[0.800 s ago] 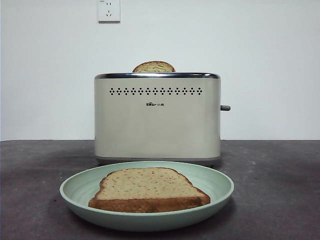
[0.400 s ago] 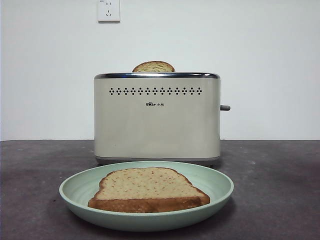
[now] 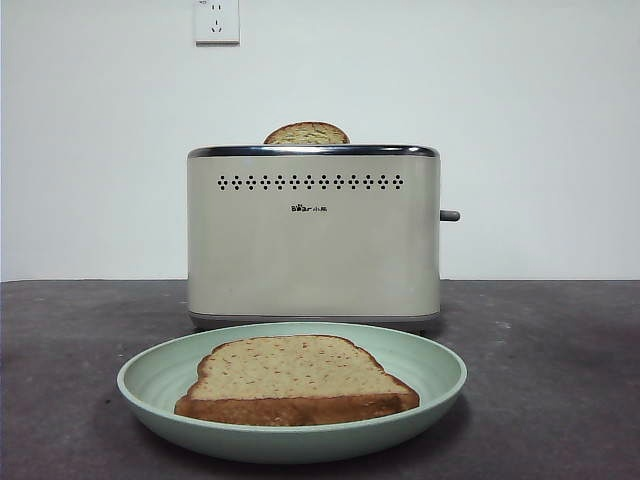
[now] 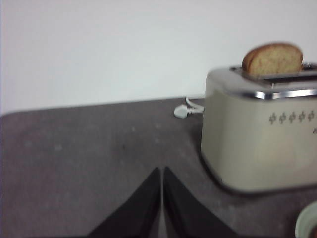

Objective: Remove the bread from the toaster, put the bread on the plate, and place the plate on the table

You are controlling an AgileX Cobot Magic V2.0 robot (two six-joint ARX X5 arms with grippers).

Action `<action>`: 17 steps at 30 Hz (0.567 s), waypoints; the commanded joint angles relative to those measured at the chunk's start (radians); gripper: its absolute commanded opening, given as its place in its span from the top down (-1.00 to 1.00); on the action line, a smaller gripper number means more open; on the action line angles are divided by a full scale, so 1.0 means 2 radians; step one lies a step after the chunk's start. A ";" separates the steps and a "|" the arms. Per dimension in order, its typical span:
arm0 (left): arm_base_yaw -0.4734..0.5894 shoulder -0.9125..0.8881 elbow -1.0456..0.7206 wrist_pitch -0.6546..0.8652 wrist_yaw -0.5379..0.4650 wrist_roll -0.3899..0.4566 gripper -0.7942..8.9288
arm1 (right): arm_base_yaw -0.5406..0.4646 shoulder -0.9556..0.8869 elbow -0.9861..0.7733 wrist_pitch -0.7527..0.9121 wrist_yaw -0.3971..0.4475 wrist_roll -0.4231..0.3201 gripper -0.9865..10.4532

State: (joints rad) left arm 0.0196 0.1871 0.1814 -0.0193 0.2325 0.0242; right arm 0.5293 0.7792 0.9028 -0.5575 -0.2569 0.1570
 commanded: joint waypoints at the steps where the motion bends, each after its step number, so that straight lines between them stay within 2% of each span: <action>1: 0.001 -0.015 -0.019 0.006 -0.003 -0.015 0.82 | 0.002 0.002 0.008 0.005 0.002 -0.004 0.82; 17: 0.001 -0.089 -0.084 -0.036 -0.003 -0.022 0.82 | 0.002 0.002 0.008 0.005 0.002 -0.004 0.82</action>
State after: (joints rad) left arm 0.0196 0.0181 0.0315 -0.1078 0.2317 -0.0170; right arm 0.5293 0.7792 0.9028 -0.5575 -0.2569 0.1570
